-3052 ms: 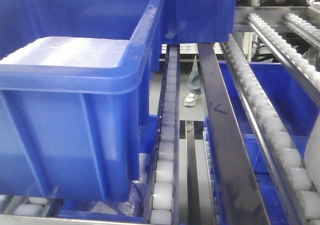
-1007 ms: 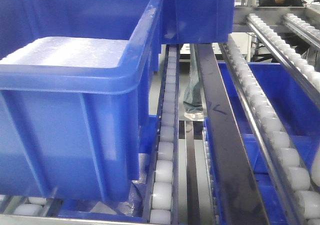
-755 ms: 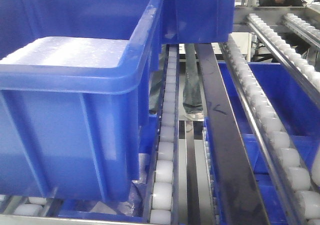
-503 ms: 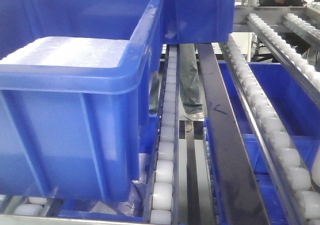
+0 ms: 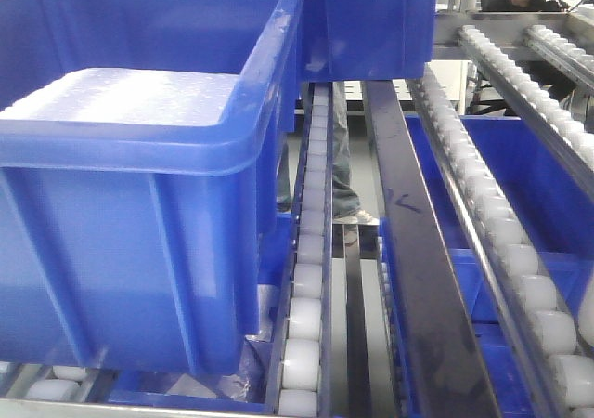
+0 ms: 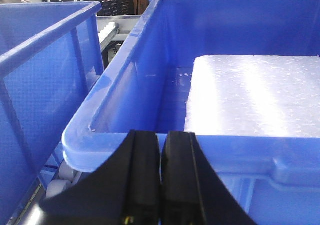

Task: Move white bin to right shelf second layer

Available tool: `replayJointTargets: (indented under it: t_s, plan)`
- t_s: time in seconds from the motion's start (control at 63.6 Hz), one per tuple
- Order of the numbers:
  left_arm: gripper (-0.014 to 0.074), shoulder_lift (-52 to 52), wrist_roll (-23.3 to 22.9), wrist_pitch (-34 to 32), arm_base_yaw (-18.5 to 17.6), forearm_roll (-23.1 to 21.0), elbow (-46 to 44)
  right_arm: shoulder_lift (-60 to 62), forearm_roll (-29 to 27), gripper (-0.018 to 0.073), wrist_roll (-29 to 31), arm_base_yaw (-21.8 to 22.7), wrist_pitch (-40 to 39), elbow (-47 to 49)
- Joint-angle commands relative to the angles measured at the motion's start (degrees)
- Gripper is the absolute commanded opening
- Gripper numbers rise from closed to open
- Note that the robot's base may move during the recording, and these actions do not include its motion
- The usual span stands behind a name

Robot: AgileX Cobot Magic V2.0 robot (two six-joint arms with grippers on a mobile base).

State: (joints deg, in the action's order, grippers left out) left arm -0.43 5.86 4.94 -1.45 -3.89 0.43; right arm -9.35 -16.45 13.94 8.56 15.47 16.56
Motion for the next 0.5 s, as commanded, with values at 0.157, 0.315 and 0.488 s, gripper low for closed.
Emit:
replayJointTargets:
  t_s: [0.157,0.315,0.488]
  plan:
    - [0.0085,-0.8,-0.1,-4.9,-0.2,-0.3,2.1,-0.6,0.0,0.0056,0.5,0.1,-6.2,0.7]
    - [0.0085,-0.8,-0.1,-4.9,-0.2,-0.3,2.1,1.8,7.3,0.0056,-3.5,-2.8,-7.5,-2.0]
    - [0.0085,-0.8,-0.1,-4.9,-0.2,-0.3,2.1,6.4,19.9,0.0056,-15.4,-8.4,-7.9,-6.4]
